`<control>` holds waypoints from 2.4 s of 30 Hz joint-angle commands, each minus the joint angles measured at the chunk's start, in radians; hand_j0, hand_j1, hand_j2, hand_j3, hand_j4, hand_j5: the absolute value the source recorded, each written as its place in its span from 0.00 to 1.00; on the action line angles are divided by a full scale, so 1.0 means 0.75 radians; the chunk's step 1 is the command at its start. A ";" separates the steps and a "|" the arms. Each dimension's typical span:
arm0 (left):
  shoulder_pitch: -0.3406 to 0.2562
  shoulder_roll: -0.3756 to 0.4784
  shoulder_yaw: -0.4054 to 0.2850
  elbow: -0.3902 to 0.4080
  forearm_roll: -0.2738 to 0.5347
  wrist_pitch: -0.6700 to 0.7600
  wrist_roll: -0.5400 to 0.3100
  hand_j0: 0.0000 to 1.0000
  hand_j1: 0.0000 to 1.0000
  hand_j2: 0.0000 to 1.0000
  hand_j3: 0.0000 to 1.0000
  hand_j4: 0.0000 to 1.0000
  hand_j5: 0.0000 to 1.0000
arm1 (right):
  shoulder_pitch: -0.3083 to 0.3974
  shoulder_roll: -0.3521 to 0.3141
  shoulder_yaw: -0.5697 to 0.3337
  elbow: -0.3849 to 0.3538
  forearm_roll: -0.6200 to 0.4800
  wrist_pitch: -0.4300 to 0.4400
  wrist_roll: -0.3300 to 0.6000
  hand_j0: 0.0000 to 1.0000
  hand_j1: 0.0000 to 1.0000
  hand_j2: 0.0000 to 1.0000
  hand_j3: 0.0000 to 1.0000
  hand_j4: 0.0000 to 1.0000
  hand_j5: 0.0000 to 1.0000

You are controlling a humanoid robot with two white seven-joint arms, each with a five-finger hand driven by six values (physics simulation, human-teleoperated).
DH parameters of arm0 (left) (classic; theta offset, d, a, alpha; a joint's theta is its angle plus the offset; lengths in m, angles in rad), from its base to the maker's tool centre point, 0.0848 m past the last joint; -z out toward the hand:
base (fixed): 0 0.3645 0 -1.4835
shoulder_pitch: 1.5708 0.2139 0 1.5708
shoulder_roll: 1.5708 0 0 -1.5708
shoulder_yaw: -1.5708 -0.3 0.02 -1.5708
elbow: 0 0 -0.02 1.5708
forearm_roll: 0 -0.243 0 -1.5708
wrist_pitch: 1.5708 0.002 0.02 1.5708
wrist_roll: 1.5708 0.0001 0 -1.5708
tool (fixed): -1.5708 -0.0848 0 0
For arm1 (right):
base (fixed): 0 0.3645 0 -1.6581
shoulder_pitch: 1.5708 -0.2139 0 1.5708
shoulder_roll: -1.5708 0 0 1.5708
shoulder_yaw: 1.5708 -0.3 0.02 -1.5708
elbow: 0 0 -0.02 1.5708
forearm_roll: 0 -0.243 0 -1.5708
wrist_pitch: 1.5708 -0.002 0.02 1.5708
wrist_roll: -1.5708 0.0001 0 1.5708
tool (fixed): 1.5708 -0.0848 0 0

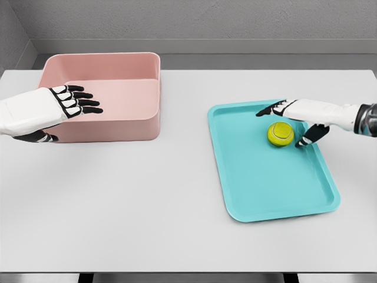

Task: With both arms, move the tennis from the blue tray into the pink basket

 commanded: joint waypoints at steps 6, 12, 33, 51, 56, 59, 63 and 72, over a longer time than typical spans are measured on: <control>0.002 -0.002 0.001 0.001 0.008 0.001 0.001 1.00 1.00 1.00 1.00 1.00 1.00 | 0.000 0.045 0.011 0.049 0.030 0.004 0.000 1.00 1.00 1.00 1.00 1.00 1.00; 0.006 0.000 0.001 0.001 0.006 0.001 0.001 1.00 1.00 1.00 1.00 1.00 1.00 | 0.000 0.058 0.015 0.059 0.038 0.004 0.000 1.00 1.00 1.00 1.00 1.00 1.00; 0.008 0.000 0.001 -0.003 0.008 0.001 0.001 1.00 1.00 1.00 1.00 1.00 1.00 | 0.000 0.092 0.013 0.128 0.115 0.004 0.000 0.79 0.79 0.79 0.79 0.79 0.79; 0.008 0.000 0.001 -0.003 0.010 0.001 0.001 1.00 1.00 1.00 1.00 1.00 1.00 | 0.002 0.103 0.001 0.112 0.113 0.004 0.000 0.54 0.54 0.54 0.54 0.54 0.54; 0.008 0.000 0.001 -0.009 0.010 0.001 0.001 1.00 1.00 1.00 1.00 1.00 1.00 | 0.000 0.105 -0.007 0.061 0.101 0.004 0.000 0.53 0.53 0.53 0.53 0.53 0.53; 0.008 0.000 0.001 -0.014 0.010 0.001 0.001 1.00 1.00 1.00 1.00 1.00 1.00 | 0.000 0.103 -0.007 0.016 0.099 0.004 0.000 0.53 0.53 0.53 0.53 0.53 0.53; 0.023 0.002 0.003 -0.016 0.010 0.001 0.001 1.00 1.00 1.00 1.00 1.00 1.00 | 0.004 0.098 -0.007 -0.048 0.097 0.004 0.000 0.52 0.52 0.52 0.52 0.52 0.52; 0.023 0.004 0.003 -0.024 0.010 0.001 0.001 1.00 1.00 1.00 1.00 1.00 1.00 | 0.016 0.084 -0.003 -0.266 0.115 0.004 0.000 0.50 0.50 0.50 0.50 0.50 0.50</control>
